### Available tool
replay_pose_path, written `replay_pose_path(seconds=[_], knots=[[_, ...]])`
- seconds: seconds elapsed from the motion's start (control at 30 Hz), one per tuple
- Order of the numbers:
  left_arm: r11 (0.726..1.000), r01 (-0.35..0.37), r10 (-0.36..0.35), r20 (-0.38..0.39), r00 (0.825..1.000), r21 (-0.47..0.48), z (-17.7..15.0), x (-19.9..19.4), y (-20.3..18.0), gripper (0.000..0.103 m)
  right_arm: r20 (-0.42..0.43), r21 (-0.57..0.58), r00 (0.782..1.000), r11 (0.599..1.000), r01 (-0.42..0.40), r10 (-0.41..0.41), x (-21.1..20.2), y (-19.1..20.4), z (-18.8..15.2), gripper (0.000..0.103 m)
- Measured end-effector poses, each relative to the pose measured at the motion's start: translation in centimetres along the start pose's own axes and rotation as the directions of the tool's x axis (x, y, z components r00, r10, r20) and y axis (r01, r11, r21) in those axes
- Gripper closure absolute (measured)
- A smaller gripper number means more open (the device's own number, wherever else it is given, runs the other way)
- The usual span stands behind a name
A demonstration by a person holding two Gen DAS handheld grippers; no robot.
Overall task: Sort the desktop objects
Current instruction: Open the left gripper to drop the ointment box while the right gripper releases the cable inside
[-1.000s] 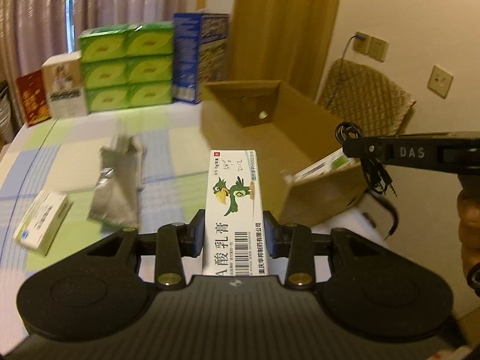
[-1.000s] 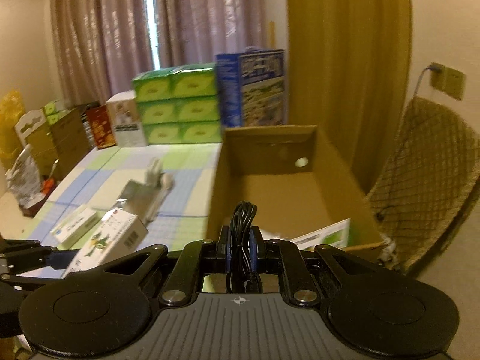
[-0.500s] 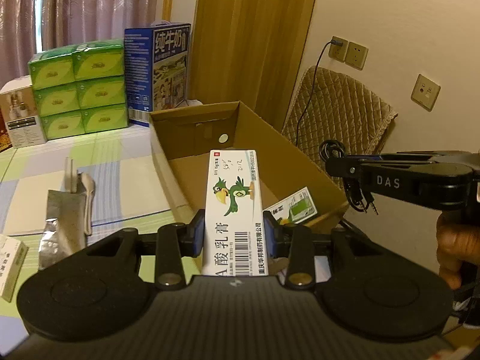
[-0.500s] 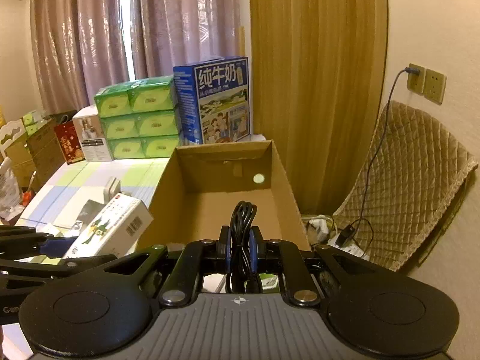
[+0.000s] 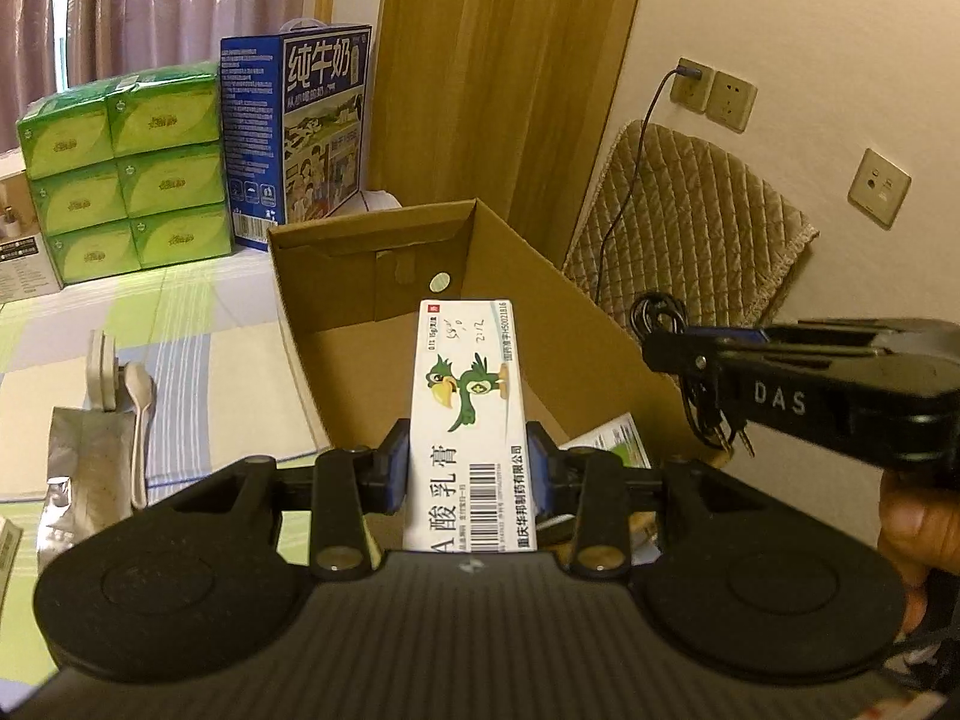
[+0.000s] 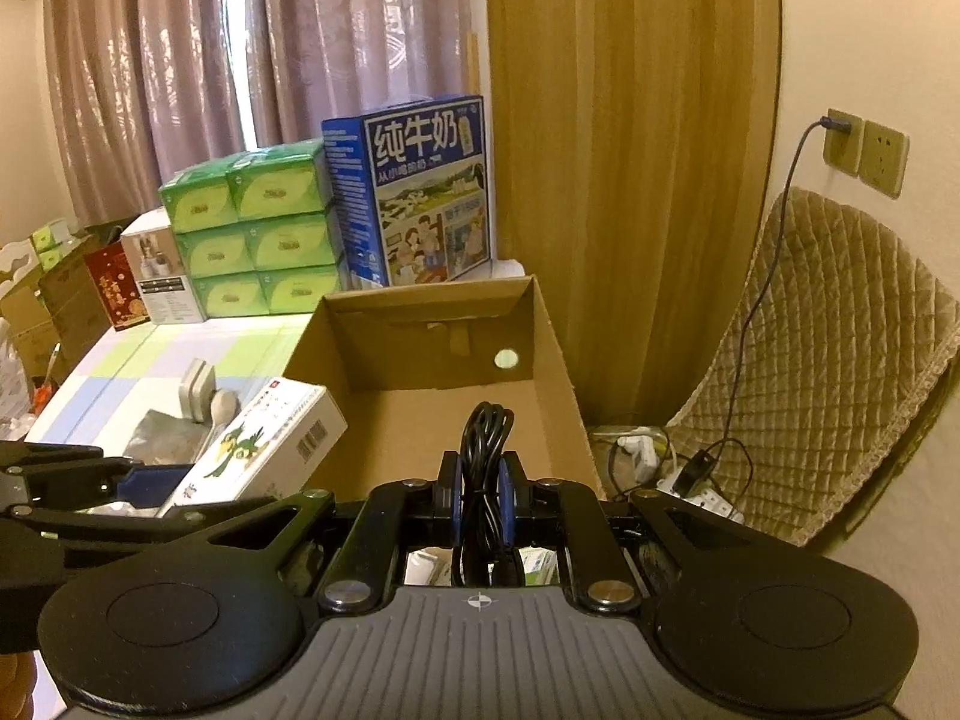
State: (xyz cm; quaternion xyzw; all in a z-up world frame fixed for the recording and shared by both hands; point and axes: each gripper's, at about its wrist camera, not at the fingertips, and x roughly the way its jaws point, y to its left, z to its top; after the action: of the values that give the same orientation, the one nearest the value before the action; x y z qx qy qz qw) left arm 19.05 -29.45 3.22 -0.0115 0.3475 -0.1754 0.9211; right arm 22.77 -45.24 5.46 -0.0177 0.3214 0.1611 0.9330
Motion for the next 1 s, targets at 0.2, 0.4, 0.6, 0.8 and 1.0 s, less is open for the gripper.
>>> replay_pose_path(seconds=[0.2, 0.4, 0.6, 0.8, 1.0], knots=[[1.0, -0.01, 0.01, 0.004, 1.0, 0.0, 0.6, 1.6, 0.3, 0.059, -0.012, 0.017, 1.0, 1.0, 0.0, 0.0, 1.0, -0.7, 0.2, 0.094], [1.0, -0.018, 0.018, 0.004, 1.0, -0.016, 0.2, 1.3, 1.3, 0.059, -0.024, 0.022, 1.0, 1.0, -0.015, 0.016, 1.7, -0.4, 0.0, 0.094], [0.999, -0.032, 0.033, 0.006, 0.999, -0.027, -0.5, 0.4, 2.3, 0.059, -0.008, 0.043, 1.0, 0.999, -0.029, 0.029, 2.2, 0.1, 0.2, 0.094], [0.998, -0.049, 0.05, 0.008, 0.999, -0.038, -1.1, -0.7, 3.5, 0.058, 0.01, 0.086, 0.999, 0.995, -0.041, 0.04, 1.6, -0.4, 0.4, 0.078], [0.996, -0.072, 0.072, 0.007, 0.997, -0.055, -2.0, -2.3, 4.5, 0.056, 0.013, 0.097, 0.999, 0.995, -0.034, 0.033, -0.1, -0.3, -0.1, 0.072]])
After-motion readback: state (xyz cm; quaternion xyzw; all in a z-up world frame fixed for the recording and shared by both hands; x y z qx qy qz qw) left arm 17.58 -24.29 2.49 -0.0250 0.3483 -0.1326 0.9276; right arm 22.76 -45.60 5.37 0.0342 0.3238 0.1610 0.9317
